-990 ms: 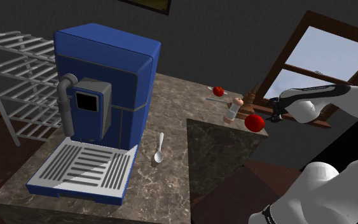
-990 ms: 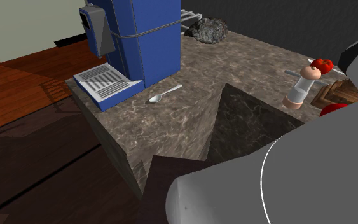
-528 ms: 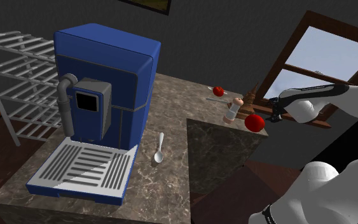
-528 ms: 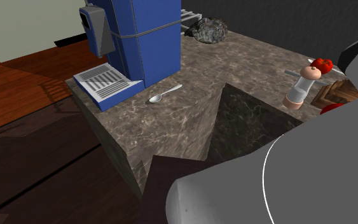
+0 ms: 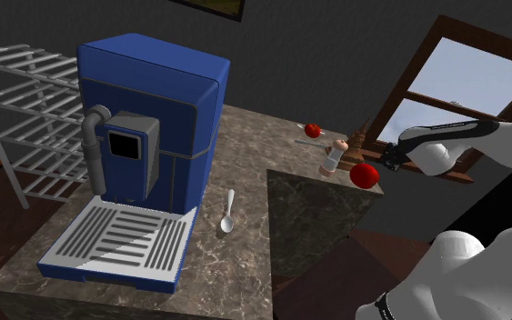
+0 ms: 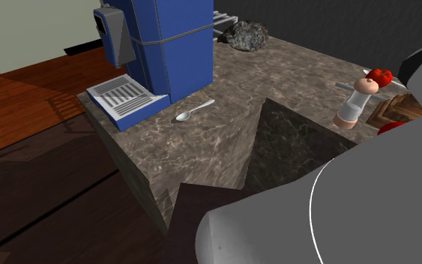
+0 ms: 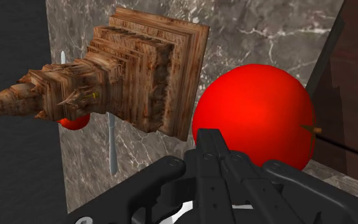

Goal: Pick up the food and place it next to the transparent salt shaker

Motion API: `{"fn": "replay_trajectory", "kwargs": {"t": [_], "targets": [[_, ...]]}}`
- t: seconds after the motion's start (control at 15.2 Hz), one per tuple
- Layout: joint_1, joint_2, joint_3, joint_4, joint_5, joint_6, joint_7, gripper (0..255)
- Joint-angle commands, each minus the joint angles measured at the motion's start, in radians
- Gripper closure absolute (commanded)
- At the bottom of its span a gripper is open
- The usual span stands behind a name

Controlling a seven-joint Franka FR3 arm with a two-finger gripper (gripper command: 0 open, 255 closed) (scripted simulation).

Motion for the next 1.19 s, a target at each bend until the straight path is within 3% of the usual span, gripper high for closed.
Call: {"fn": "replay_trajectory", "kwargs": {"t": [0.0, 0.07, 0.13, 0.33, 0.53, 0.66, 0.79, 0.92, 1.12], "targets": [[0.000, 0.000, 0.000, 0.000, 0.000, 0.000, 0.000, 255], [0.000, 0.000, 0.000, 0.000, 0.000, 0.000, 0.000, 255], [0.000, 0.000, 0.000, 0.000, 0.000, 0.000, 0.000, 0], [0.082, -0.343, -0.187, -0.183, -0.028, 0.251, -0.230, 0], [0.070, -0.734, -0.402, -0.295, -0.184, 0.385, -0.461, 0], [0.005, -0.992, -0.564, -0.322, -0.316, 0.366, -0.625, 0], [-0.100, -1.232, -0.732, -0.308, -0.431, 0.256, -0.788, 0], [-0.216, -1.433, -0.904, -0.252, -0.652, 0.098, -0.801, 0], [-0.151, -1.444, -0.894, -0.233, -0.644, 0.144, -0.801, 0]]}}
